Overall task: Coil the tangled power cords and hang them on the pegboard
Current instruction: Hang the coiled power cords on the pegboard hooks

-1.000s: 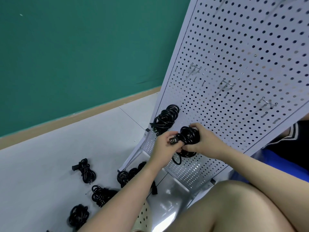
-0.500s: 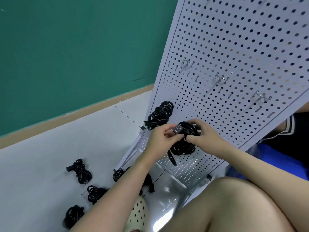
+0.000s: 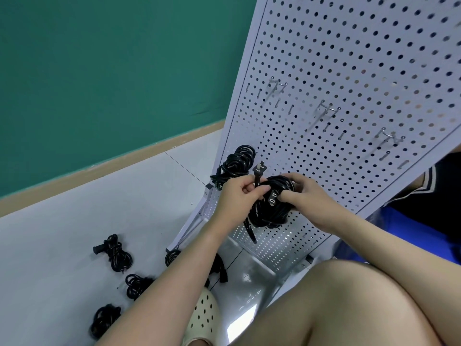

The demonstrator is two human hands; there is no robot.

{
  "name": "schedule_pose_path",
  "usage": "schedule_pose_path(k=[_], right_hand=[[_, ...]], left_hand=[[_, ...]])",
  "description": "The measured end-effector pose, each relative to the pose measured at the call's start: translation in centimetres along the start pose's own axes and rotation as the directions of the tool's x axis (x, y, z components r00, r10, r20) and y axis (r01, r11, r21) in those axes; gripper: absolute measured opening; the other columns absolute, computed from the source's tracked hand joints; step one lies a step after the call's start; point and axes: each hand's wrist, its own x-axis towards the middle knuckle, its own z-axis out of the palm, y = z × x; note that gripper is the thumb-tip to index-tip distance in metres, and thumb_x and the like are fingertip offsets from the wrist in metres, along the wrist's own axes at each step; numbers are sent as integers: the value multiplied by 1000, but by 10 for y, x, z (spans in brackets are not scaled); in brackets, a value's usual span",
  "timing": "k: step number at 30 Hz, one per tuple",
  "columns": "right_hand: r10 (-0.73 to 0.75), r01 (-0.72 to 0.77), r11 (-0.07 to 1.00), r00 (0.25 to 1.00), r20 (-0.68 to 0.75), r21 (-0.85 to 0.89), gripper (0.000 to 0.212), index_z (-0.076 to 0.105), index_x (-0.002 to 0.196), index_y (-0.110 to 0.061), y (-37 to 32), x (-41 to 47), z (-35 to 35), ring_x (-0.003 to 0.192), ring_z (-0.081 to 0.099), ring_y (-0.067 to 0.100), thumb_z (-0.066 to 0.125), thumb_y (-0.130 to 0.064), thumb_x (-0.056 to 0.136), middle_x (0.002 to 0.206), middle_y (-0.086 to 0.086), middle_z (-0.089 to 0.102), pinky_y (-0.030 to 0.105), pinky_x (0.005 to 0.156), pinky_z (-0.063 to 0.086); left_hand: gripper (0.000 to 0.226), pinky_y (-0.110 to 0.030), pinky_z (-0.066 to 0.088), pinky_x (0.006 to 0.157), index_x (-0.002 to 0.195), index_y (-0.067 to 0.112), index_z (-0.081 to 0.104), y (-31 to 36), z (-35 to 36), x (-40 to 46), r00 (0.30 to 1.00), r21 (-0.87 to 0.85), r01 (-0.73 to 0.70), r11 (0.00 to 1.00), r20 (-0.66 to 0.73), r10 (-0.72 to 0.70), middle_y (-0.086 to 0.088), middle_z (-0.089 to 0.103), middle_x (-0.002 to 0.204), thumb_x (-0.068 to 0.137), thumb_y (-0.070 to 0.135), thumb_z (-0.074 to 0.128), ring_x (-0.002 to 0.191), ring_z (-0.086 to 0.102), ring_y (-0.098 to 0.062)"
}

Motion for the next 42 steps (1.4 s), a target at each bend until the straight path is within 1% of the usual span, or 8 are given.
schedule_pose_path(k=[7,10,15,25,28,33,37,42], right_hand=[[36,-39,994,999,33,107,37,63,124,-11,3,0,-1,86,76,20,60,9,93,85,0,77,30,80,57],[56,-63,985,997,50,158,40,61,129,-6,3,1,-3,89,75,25,58,10,93,91,8,76,36,84,57],[69,-77,976,997,43,203,31,62,123,-6,2,2,-2,86,76,26,55,7,96,94,13,75,35,81,58],[84,-88,984,996,31,155,29,63,122,-9,3,3,-7,101,73,36,55,2,97,113,24,72,46,96,58],[78,-83,984,996,36,160,29,64,123,-6,2,2,-9,96,74,33,54,2,97,111,24,72,38,86,60],[45,-65,975,994,100,212,32,67,122,-1,1,-4,-12,88,72,28,48,6,97,103,20,73,30,72,58],[38,-62,968,994,102,243,36,68,122,-2,2,-5,-12,84,71,25,45,8,96,96,16,74,29,70,57],[19,-54,966,990,138,253,36,69,121,-2,4,-4,-13,88,71,27,57,-2,87,100,18,73,30,72,58]], left_hand=[[12,-36,56,75,99,34,74,-3,-3,0,999,25,17,1000,50,-18,5,64,65,93,25,76,70,59,-17],[13,-34,55,72,101,32,75,-3,-3,-1,999,23,11,1000,50,-12,-1,58,68,90,26,79,67,59,-14],[17,-13,43,59,104,18,74,1,2,2,1000,27,9,1000,27,-10,-4,50,67,90,24,80,56,52,-3],[16,-20,42,60,104,21,72,-1,8,8,998,39,33,999,46,-35,6,43,64,91,30,78,58,50,-7],[17,-21,40,64,102,28,69,0,11,7,998,78,-16,997,63,11,4,48,75,89,35,78,64,45,-7],[49,-33,53,103,133,47,57,1,10,12,961,-42,61,997,274,-47,21,64,126,88,42,77,117,64,-3],[42,-24,55,97,139,22,60,6,11,11,936,-135,116,984,347,-63,3,72,126,98,22,70,113,69,-7],[41,-28,56,98,137,17,63,4,6,10,940,-220,126,967,339,-45,-1,73,126,97,16,71,115,70,-12]])
